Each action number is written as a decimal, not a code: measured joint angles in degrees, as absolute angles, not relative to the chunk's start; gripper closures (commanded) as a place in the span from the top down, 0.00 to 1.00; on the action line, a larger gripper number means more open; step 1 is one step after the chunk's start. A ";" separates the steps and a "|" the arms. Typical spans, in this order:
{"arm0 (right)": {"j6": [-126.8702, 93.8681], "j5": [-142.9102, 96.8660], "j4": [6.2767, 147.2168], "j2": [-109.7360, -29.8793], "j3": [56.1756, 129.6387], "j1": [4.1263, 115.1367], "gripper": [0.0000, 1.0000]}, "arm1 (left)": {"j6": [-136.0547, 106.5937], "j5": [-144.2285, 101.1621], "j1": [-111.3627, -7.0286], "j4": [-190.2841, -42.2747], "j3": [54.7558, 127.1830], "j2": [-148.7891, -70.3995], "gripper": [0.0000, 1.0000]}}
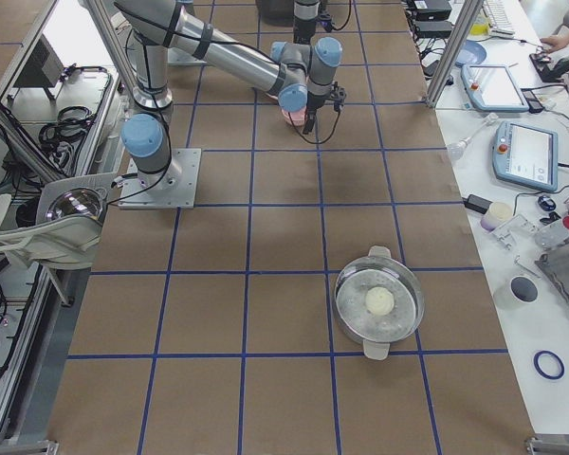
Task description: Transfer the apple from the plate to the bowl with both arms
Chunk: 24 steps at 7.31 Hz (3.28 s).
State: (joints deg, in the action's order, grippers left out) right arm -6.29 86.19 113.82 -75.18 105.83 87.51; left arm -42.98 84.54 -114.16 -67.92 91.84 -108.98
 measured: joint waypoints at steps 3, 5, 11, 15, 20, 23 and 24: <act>-5.06 88.61 108.94 -79.55 104.46 82.41 1.00 | -48.20 83.49 -118.46 -61.16 91.85 -114.94 0.00; -4.96 89.35 106.25 -80.82 103.62 81.96 1.00 | -49.35 83.31 -120.08 -58.02 91.79 -118.20 0.00; 4.65 89.46 105.84 -82.49 103.52 81.31 1.00 | -47.86 83.73 -120.39 -56.78 91.54 -120.97 1.00; 4.56 89.46 99.64 -83.80 98.91 81.53 1.00 | -38.62 83.72 -117.18 -64.12 90.95 -112.13 1.00; 1.71 89.44 88.68 -87.86 91.38 84.54 1.00 | -15.52 84.02 -107.68 -85.13 88.31 -93.69 1.00; -1.95 88.50 88.95 -88.74 91.41 87.29 1.00 | -8.51 83.98 -99.70 -88.69 87.42 -89.90 1.00; -2.16 88.29 88.98 -88.86 91.42 87.46 1.00 | -5.92 84.13 -97.36 -89.00 87.15 -89.47 1.00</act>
State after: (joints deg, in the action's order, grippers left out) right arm -2.16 88.29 88.98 -88.86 91.42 87.46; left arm -5.92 84.13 -97.36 -89.00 87.15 -89.47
